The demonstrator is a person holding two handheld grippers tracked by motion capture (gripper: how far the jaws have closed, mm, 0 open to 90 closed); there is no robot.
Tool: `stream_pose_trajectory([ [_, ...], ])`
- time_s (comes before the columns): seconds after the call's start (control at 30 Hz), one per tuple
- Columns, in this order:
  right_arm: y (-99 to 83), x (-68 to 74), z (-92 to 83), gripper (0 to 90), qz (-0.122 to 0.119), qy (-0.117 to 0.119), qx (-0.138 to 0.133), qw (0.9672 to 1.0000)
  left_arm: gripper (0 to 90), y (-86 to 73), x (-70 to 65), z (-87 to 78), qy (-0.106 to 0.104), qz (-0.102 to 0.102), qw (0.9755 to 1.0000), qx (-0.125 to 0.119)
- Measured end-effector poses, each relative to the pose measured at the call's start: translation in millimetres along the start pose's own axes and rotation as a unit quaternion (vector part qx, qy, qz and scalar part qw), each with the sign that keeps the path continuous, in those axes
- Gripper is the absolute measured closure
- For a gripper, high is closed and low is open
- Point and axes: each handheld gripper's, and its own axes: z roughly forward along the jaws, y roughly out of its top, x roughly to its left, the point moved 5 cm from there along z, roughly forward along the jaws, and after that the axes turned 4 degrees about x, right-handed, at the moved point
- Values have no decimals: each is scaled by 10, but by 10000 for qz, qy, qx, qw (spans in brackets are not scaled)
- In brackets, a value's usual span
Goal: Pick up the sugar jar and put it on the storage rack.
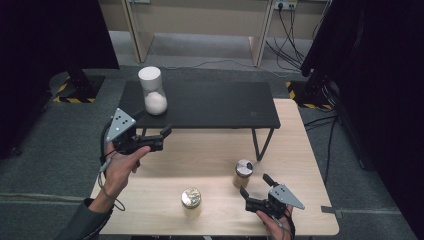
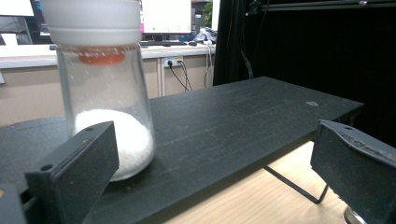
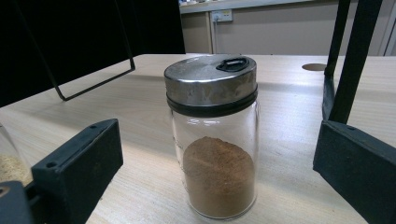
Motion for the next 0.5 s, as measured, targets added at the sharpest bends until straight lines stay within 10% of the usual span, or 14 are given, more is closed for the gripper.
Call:
stream_pose_trajectory([
  [0.5, -1, 2, 1, 18, -6, 3, 1, 10000, 4, -232, -182, -69, -221, 79, 9997, 23],
])
